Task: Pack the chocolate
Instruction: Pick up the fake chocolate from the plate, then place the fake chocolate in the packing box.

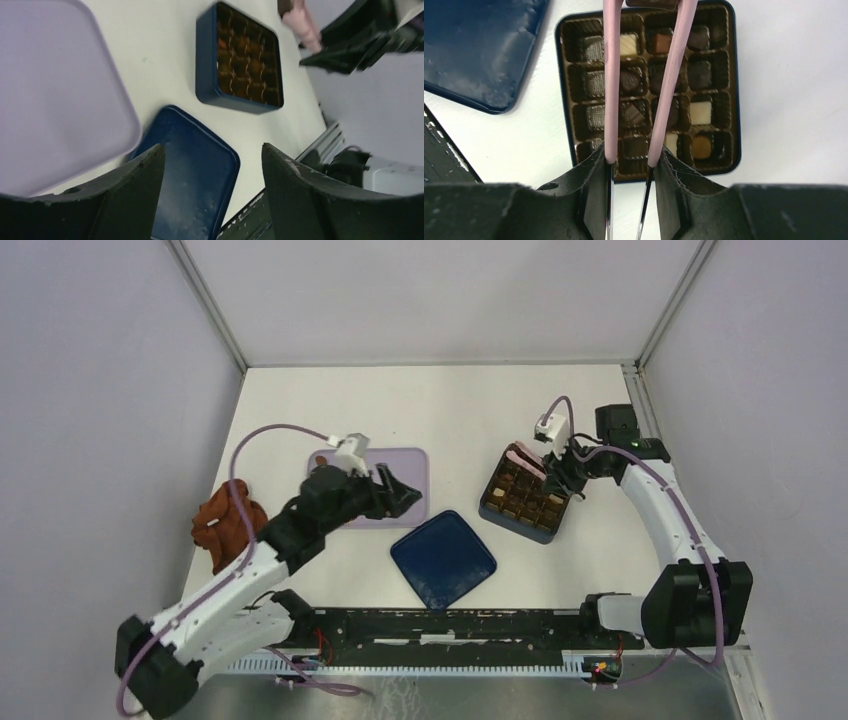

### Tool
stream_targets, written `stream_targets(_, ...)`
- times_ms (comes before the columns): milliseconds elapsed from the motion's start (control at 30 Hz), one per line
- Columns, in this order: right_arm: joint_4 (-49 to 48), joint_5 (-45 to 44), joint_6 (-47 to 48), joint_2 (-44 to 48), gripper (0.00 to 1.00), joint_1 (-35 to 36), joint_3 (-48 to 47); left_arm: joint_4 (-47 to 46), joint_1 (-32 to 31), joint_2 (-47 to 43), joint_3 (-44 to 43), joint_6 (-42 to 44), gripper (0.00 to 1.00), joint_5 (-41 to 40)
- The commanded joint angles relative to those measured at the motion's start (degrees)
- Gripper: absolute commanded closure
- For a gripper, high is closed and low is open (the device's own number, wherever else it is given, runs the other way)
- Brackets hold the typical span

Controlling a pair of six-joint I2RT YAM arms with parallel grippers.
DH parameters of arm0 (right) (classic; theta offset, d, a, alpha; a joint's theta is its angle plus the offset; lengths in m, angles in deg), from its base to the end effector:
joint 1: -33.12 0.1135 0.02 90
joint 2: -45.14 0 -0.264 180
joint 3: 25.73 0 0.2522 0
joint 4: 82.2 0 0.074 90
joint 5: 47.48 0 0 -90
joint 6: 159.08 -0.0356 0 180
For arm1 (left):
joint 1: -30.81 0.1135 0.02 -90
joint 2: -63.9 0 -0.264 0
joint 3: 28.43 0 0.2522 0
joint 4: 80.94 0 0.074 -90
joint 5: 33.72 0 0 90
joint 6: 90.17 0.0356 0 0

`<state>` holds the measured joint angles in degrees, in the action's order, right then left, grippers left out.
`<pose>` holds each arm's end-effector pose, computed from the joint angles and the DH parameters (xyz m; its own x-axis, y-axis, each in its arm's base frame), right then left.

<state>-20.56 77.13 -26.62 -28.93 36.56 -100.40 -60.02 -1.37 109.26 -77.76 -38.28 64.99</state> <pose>0.2481 0.0352 0.2796 -0.4257 -0.5822 -0.6927 -0.8286 0.5585 0.0398 0.1584 -0.1060 0.2870 -0.5947 -0.3466 -0.7254 0.3584 0.6934 -0.6251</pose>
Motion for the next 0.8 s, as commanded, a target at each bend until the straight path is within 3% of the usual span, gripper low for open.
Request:
stream_targets(0,2.50,3.26,5.31,2.07,0.85,-5.16,1.15,-6.00,-12.61,15.64,-8.01,0.99,0.27,-14.70)
stream_targets(233,4.54,3.53,10.03,2.06,0.85,-11.67,3.39,-9.26,-16.32,44.37,-24.74,6.68,0.41,-12.96)
stream_targets(400,6.42,4.15,13.24,1.14,0.86,-14.83,3.82,-5.35,-16.86,58.07,-37.20,9.40,0.48,-10.67)
stream_targets(767,7.71,5.36,15.99,-0.54,0.86,-17.69,3.74,-0.80,-17.34,69.91,-48.24,10.87,0.62,-7.34)
